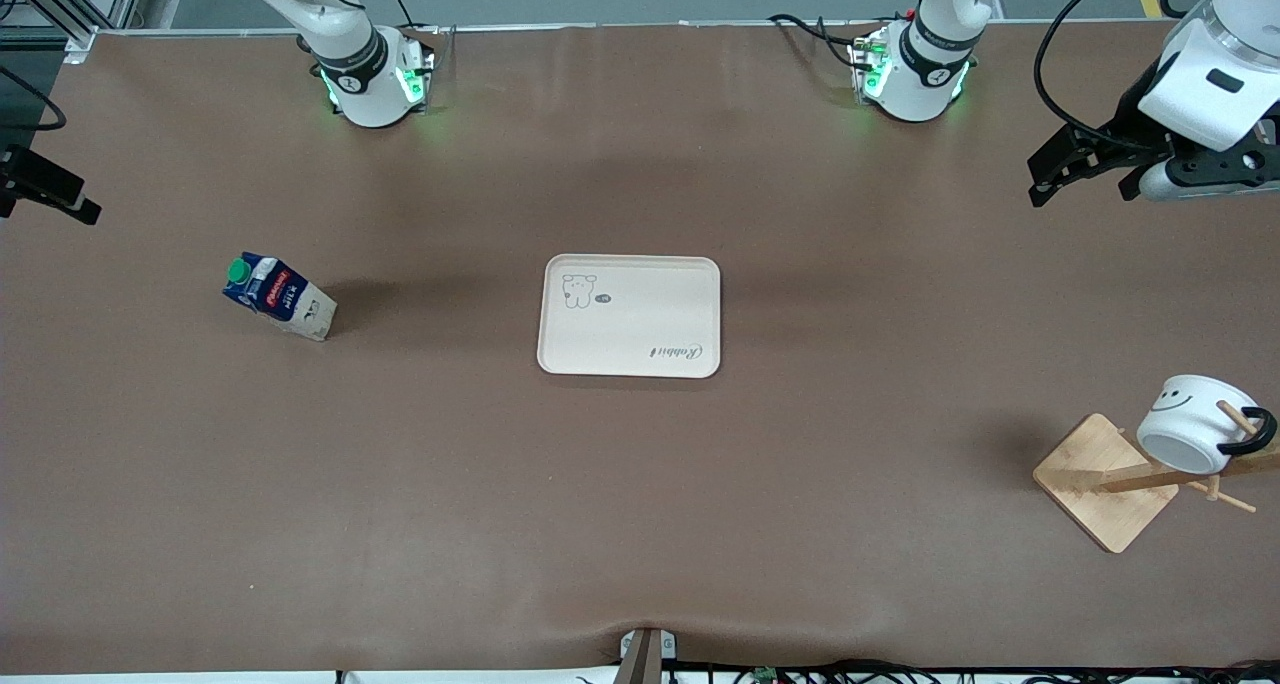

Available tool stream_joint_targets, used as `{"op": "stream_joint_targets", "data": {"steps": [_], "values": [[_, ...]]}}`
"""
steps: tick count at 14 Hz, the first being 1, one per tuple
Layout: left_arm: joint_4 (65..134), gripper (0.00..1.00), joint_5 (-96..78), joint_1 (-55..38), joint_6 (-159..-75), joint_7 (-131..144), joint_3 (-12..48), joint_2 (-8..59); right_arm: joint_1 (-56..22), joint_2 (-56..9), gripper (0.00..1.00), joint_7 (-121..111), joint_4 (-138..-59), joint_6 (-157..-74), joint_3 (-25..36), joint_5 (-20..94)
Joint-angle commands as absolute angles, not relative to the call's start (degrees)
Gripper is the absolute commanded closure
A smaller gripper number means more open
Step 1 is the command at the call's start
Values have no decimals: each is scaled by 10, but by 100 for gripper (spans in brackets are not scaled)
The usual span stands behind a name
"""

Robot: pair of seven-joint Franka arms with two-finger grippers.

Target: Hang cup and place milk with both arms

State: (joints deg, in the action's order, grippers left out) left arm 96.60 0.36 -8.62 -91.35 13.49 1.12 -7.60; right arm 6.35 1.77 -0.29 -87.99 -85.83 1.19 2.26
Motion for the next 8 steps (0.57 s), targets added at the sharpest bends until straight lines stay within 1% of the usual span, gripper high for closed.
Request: {"op": "stream_joint_targets", "data": {"steps": [1,7,8], "values": [[942,0,1,-90,-882,127,6,-69,65,11,0,-1,-863,-846,9,20],[932,0,4,-85,-868,106,6,-72,69,10,0,-1,-862,-848,9,19],[933,0,4,-71,-868,105,16,-71,69,10,0,-2,-862,-850,9,19]]}}
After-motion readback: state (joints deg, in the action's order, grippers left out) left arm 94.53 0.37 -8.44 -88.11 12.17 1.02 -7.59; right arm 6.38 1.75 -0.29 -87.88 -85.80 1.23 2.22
